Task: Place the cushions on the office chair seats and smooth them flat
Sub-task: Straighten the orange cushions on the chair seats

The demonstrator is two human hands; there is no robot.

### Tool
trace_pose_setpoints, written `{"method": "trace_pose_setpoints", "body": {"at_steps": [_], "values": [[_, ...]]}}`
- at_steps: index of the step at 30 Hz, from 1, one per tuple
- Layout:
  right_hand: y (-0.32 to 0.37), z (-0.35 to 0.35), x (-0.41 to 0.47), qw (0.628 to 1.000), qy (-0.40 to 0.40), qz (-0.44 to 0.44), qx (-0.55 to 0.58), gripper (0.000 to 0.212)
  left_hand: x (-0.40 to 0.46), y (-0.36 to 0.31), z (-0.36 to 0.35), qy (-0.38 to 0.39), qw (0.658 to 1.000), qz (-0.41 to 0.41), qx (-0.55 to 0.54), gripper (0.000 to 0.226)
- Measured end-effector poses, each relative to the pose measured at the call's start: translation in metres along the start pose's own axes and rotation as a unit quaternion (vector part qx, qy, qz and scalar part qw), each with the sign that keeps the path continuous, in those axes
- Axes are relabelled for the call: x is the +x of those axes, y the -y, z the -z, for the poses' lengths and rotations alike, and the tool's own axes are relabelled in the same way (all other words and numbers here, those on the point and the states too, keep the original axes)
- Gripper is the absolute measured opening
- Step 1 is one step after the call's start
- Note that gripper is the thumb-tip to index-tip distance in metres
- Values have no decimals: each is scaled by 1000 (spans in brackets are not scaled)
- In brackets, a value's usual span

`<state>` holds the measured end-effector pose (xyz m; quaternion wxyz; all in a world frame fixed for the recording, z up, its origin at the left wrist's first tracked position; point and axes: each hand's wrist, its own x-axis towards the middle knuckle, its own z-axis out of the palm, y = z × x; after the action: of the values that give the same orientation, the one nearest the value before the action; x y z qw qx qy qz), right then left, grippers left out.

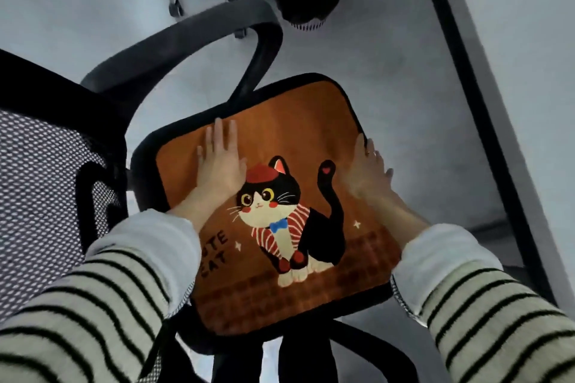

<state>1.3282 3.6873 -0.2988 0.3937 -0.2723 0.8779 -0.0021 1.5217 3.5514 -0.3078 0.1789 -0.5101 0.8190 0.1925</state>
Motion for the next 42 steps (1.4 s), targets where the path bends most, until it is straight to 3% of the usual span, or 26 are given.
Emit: {"method": "trace_pose_setpoints", "body": {"at_steps": [4, 7, 13, 19, 21, 24, 27, 31, 35, 42], "values": [[9, -13, 10, 987, -154, -33, 42, 56, 31, 7, 3, 12, 997, -1, 70, 63], [18, -4, 14, 978, -193, -37, 73, 56, 42, 9, 16, -17, 995, 0, 97, 51], [54, 17, 14, 970, -194, 148, -15, 52, -5, 26, 28, 34, 992, 87, 88, 31], [118, 15, 19, 932, -166, 310, -84, 48, -64, 35, 9, 106, 968, 226, -24, 37], [133, 7, 17, 921, -150, 348, -89, 47, -76, 34, 0, 109, 957, 264, -60, 50], [140, -7, 16, 913, -133, 375, -93, 50, -87, 25, -15, 58, 973, 216, -55, 79], [120, -20, 12, 931, -103, 338, -92, 58, -91, 12, -28, 49, 995, 76, -40, 81], [52, -29, -3, 975, -101, 177, -88, 57, -84, 3, -42, 112, 991, -67, 18, 93], [1, -39, -16, 991, -84, 38, -98, 66, -78, -4, -52, 131, 989, -63, 7, 105], [4, -37, -10, 991, -69, 78, -79, 72, -94, 2, -60, 125, 991, -14, -36, 106]]}}
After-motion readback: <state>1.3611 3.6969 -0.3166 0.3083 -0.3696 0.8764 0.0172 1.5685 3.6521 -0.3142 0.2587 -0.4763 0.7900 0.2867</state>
